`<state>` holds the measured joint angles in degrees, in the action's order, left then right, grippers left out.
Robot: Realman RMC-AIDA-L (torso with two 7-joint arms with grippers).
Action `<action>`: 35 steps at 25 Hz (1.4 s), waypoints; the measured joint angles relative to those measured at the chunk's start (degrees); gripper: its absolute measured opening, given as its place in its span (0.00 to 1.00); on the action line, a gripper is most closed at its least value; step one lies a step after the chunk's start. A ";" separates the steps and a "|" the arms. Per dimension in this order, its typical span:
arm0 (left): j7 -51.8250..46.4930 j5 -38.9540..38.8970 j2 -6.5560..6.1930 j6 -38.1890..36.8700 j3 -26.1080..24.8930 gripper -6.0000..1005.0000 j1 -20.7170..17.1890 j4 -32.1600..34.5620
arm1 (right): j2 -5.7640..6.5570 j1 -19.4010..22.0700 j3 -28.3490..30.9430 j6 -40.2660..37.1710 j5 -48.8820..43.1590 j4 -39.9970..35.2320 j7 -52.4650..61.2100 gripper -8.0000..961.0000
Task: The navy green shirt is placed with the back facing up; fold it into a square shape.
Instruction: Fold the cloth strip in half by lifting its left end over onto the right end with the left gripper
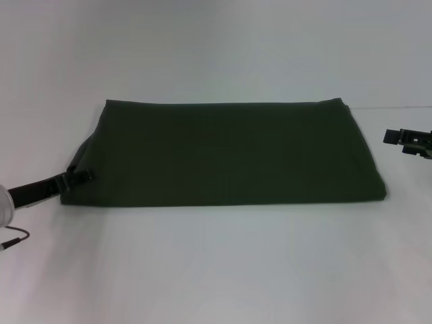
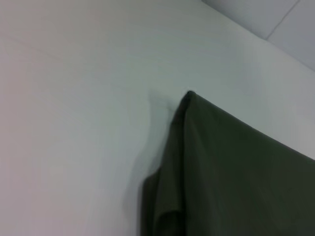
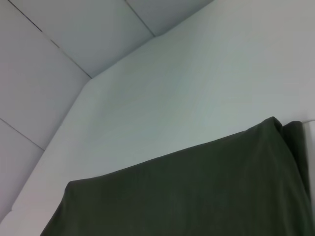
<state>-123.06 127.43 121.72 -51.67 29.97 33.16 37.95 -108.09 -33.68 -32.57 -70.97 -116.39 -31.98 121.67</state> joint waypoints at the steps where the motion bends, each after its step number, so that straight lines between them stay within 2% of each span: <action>1: 0.02 0.04 0.00 -0.37 0.01 0.82 -0.07 0.05 | 0.00 0.00 -0.01 0.02 -0.04 -0.01 -0.02 0.80; 8: 0.20 0.33 0.01 -1.29 0.01 0.82 -0.22 0.36 | -0.07 0.01 -0.04 0.05 -0.12 -0.01 -0.09 0.79; 19: 0.82 2.92 -0.16 0.78 -0.24 0.76 -0.38 0.87 | -0.17 0.21 0.02 -0.25 -0.13 -0.02 -0.12 0.79; 21: 0.77 3.28 -0.17 0.95 -0.21 0.55 -0.40 0.91 | -0.18 0.25 0.03 -0.31 -0.10 -0.01 -0.13 0.79; 32: 0.87 4.11 -0.11 0.76 0.00 0.35 -0.56 0.92 | -0.14 0.38 -0.77 0.03 -0.85 -0.01 -0.09 0.79; 35: 0.87 4.14 -0.05 0.37 0.00 0.23 -0.56 0.96 | -0.16 0.14 -0.82 0.75 -2.53 0.17 0.17 0.79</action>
<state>-122.19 131.57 121.68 -51.30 29.97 32.60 38.91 -108.25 -33.54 -33.40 -70.22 -118.92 -31.81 121.84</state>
